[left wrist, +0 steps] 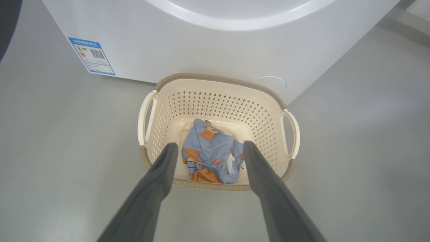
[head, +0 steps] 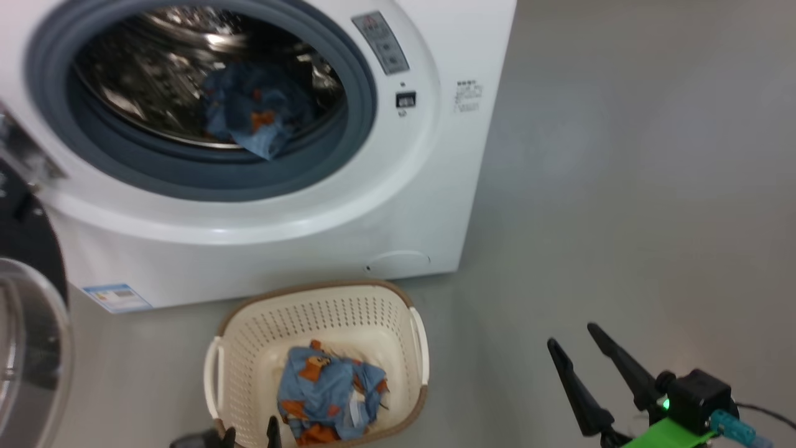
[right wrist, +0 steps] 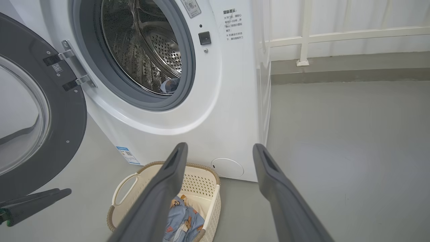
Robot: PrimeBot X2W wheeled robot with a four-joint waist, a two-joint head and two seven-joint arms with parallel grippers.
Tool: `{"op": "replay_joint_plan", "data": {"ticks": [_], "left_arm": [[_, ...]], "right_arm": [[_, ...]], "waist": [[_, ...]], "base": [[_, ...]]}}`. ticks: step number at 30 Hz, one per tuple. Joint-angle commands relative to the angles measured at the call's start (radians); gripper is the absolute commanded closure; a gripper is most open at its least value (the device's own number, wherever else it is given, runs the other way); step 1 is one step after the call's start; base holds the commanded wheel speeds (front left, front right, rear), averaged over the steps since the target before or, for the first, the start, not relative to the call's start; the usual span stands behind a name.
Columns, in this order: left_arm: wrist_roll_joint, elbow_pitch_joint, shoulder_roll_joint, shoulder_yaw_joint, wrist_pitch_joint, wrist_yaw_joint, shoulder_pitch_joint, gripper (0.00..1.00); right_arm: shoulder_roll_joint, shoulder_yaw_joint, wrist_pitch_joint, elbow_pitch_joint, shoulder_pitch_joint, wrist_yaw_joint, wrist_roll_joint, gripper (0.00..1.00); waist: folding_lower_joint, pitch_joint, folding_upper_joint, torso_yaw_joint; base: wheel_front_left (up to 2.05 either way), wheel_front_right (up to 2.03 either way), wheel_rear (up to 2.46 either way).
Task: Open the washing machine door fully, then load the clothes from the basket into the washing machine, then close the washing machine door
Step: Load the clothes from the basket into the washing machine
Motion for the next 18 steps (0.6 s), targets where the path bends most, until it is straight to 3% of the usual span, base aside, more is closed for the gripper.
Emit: {"op": "replay_joint_plan", "data": {"ticks": [1, 9, 18], "left_arm": [[-0.017, 0.024, 0.004, 0.016, 0.020, 0.003, -0.074, 0.00], [-0.032, 0.246, 0.018, 0.038, 0.103, 0.003, -0.319, 0.00], [-0.082, 0.500, 0.026, 0.064, 0.177, -0.042, -0.521, 0.00]], "right_arm": [[-0.019, 0.025, -0.012, -0.028, -0.040, 0.002, 0.021, 0.00], [-0.029, 0.029, -0.012, -0.035, -0.131, 0.002, 0.061, 0.00], [-0.050, 0.028, -0.012, -0.045, -0.197, 0.002, 0.086, 0.00]], "waist": [[0.0000, 0.132, 0.0000, -0.078], [0.0000, 0.305, 0.0000, -0.144], [0.0000, 0.433, 0.0000, -0.184]], "base": [[0.00, 0.00, 0.00], [0.00, 0.00, 0.00], [0.00, 0.00, 0.00]]}}
